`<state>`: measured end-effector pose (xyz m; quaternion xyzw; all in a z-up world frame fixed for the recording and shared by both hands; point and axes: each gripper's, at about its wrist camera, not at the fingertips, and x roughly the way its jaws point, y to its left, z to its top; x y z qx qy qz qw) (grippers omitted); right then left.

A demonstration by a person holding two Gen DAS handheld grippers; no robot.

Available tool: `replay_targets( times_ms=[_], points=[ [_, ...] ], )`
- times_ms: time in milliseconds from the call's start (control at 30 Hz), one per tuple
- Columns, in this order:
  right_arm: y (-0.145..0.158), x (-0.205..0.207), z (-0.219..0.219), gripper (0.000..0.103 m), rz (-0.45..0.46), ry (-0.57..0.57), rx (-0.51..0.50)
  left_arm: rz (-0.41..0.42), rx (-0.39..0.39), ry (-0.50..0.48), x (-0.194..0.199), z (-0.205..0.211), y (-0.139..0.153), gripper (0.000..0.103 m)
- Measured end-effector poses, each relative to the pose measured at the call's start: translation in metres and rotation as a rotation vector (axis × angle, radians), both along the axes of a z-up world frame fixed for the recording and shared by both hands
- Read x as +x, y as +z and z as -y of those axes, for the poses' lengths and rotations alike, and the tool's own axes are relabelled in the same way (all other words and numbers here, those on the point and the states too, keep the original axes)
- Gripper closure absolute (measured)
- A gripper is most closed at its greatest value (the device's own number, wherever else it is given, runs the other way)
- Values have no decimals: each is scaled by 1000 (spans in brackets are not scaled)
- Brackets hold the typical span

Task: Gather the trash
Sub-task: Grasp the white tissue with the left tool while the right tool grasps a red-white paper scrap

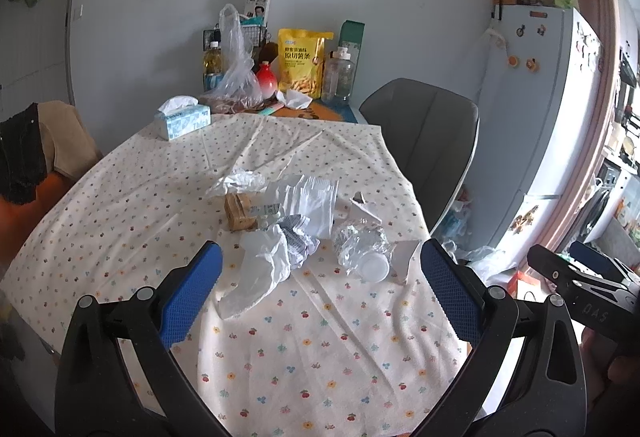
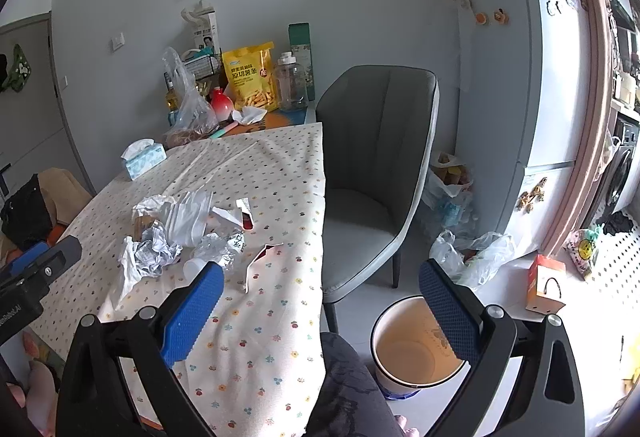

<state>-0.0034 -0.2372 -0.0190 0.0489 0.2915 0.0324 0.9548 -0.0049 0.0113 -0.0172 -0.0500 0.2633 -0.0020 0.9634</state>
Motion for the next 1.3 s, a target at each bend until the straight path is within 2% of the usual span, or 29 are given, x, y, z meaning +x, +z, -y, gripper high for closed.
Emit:
replay_targets(
  times_ms=[333, 467, 667, 967, 1067, 1167, 1200, 1233, 1300],
  points=[
    [-9, 16, -20, 8, -27, 95, -7, -51, -33, 57, 3, -23, -17, 5],
    [-17, 26, -30, 8, -52, 144, 1, -87, -46, 77, 17, -44, -29, 5],
    [-30, 41, -47, 19, -100, 213, 14, -145, -56, 95, 34, -56, -51, 5],
    [-49, 61, -64, 26, -159, 263, 16, -218, -53, 102, 64, -64, -80, 7],
    [-58, 71, -67, 37, -192, 270, 14, -262, -54, 100, 76, -64, -91, 17],
    [-69, 81, -70, 52, -235, 282, 15, -321, -90, 83, 85, -68, -103, 52],
    [-73, 87, -71, 54, -254, 286, 17, -339, -96, 83, 86, -70, -107, 71],
    [-77, 90, -72, 58, -264, 289, 14, -348, -98, 89, 87, -71, -109, 84],
    [-83, 98, -76, 64, -278, 294, 7, -341, -101, 100, 85, -74, -108, 89]
  ],
)
